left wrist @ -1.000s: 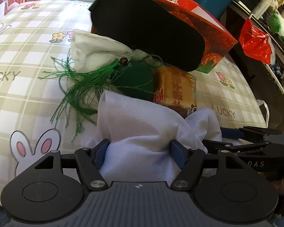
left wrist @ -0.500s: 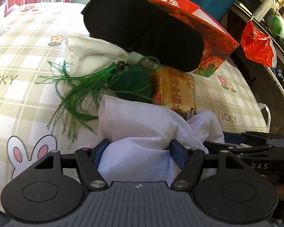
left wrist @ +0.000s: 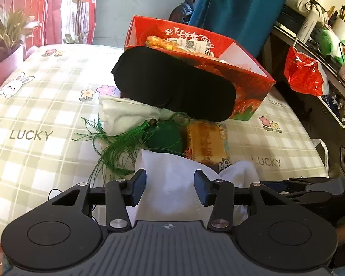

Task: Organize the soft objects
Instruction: 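Close both grippers on the white cloth and lift it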

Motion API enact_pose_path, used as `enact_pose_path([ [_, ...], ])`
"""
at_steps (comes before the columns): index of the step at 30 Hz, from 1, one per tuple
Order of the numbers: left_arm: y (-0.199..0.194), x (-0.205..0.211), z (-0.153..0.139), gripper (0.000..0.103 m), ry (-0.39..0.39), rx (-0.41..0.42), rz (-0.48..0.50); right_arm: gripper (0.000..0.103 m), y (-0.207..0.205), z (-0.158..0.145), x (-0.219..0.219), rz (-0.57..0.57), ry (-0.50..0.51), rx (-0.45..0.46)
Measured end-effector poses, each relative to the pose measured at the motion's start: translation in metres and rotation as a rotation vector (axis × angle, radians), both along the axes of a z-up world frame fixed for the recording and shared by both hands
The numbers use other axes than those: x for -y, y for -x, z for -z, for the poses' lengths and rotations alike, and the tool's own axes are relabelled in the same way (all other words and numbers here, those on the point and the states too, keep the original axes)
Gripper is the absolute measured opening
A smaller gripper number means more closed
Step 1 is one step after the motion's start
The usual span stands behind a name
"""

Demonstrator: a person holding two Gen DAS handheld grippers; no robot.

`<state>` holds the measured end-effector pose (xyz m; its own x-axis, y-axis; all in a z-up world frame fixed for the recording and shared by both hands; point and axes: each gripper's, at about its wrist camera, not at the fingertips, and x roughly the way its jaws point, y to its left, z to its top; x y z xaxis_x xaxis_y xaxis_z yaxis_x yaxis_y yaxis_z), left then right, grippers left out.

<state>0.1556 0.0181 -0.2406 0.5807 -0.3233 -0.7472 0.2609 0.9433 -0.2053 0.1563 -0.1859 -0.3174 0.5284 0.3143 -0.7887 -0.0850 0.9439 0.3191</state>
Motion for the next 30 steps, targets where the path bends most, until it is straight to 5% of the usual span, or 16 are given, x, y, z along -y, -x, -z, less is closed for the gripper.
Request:
enact_pose_path([
  [8, 0.006, -0.004, -0.015, 0.048, -0.017, 0.066, -0.017, 0.062, 0.002, 0.001, 0.001, -0.001, -0.005, 0.004],
  [18, 0.003, 0.015, 0.022, 0.046, -0.068, -0.057, 0.058, 0.061, 0.002, 0.001, 0.002, -0.001, -0.011, 0.001],
  [30, -0.001, 0.014, 0.036, 0.058, -0.085, -0.109, 0.053, 0.06, 0.01, -0.005, 0.004, -0.014, -0.004, 0.001],
])
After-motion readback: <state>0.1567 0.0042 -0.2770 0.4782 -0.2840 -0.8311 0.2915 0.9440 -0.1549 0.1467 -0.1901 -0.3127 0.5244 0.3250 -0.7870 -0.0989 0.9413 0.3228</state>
